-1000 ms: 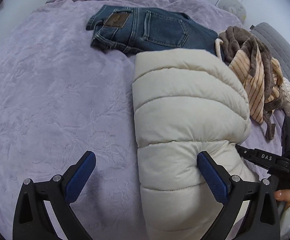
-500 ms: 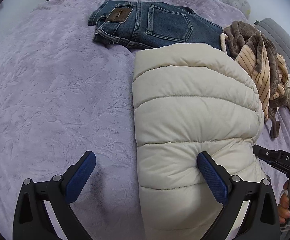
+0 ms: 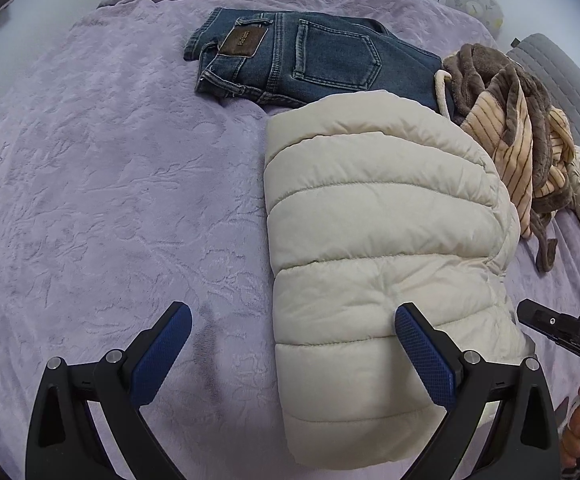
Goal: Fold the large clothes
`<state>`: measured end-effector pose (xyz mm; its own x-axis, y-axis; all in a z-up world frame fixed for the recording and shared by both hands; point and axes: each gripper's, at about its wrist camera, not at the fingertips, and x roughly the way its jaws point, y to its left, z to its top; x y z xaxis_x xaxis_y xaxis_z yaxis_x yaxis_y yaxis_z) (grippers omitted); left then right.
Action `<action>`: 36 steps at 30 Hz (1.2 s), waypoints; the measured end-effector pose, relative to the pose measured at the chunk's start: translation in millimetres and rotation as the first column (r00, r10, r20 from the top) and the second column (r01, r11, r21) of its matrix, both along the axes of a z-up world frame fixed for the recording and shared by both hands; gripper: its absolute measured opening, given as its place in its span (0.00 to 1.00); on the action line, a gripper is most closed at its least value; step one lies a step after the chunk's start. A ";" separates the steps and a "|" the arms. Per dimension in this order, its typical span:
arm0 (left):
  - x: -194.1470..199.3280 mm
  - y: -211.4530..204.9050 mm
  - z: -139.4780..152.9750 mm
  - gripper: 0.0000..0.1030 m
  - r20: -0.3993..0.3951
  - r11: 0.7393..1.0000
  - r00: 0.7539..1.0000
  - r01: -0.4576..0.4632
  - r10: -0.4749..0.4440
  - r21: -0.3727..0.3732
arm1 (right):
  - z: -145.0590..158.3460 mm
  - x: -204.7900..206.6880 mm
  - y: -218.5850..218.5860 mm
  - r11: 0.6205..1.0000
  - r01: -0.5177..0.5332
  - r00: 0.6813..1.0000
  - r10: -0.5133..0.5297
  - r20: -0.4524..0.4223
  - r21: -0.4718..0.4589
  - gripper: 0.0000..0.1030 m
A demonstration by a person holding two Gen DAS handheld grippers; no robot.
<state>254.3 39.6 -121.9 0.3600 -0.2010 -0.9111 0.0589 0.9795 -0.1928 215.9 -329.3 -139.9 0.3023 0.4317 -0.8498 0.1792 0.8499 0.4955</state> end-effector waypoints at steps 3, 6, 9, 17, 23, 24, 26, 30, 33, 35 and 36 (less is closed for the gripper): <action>-5.3 0.3 6.1 0.99 0.001 1.000 1.000 0.006 -0.006 0.002 | 6.6 -7.5 4.6 1.000 -0.012 1.000 0.012 -0.002 -0.004 0.24; -10.3 0.0 11.7 0.99 -0.001 1.000 1.000 0.016 -0.016 0.012 | 10.5 -13.1 8.9 1.000 -0.021 1.000 0.021 -0.006 -0.007 0.24; -15.0 0.3 16.5 0.99 0.000 0.999 1.000 0.024 -0.024 0.031 | 14.6 -19.0 12.2 1.000 -0.022 1.000 0.022 -0.010 -0.011 0.24; -33.5 5.4 33.8 0.99 0.023 0.997 1.000 0.019 -0.021 0.076 | 26.3 -34.1 16.4 1.000 -0.018 1.000 0.018 -0.015 -0.017 0.24; -50.9 11.8 43.4 0.99 0.007 0.997 1.000 0.008 -0.008 0.076 | 38.7 -50.6 18.6 1.000 -0.015 1.000 0.015 -0.010 -0.013 0.39; -54.4 12.0 46.0 0.99 0.014 0.996 1.000 0.009 -0.010 0.084 | 41.6 -54.4 19.2 1.000 -0.014 1.000 0.014 -0.007 -0.014 0.48; -61.7 12.3 51.6 0.99 0.021 0.996 1.000 0.014 -0.016 0.092 | 48.3 -61.2 20.6 1.000 -0.018 1.000 0.018 0.003 -0.019 0.49; -75.4 11.1 63.0 0.99 0.027 0.993 0.999 0.022 -0.025 0.112 | 62.9 -75.0 26.4 0.999 -0.034 0.999 0.034 0.014 -0.032 0.55; -87.1 9.4 74.7 0.99 0.046 0.990 0.999 0.014 -0.021 0.143 | 76.0 -85.0 31.0 0.998 -0.042 0.999 0.044 0.032 -0.056 0.66; -94.8 7.8 82.8 0.99 0.058 0.987 0.998 0.014 -0.024 0.158 | 85.3 -91.3 33.1 0.996 -0.038 0.998 0.041 0.044 -0.075 0.80; -99.3 7.3 87.2 0.99 0.064 0.988 0.998 0.017 -0.027 0.155 | 89.7 -94.5 33.8 0.996 -0.032 0.998 0.037 0.052 -0.085 0.81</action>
<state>154.9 46.9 -34.7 0.4171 -0.0679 -0.9063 0.0879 0.9955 -0.0341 121.5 -295.5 -50.1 0.3341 0.3705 -0.8667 0.1243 0.8942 0.4301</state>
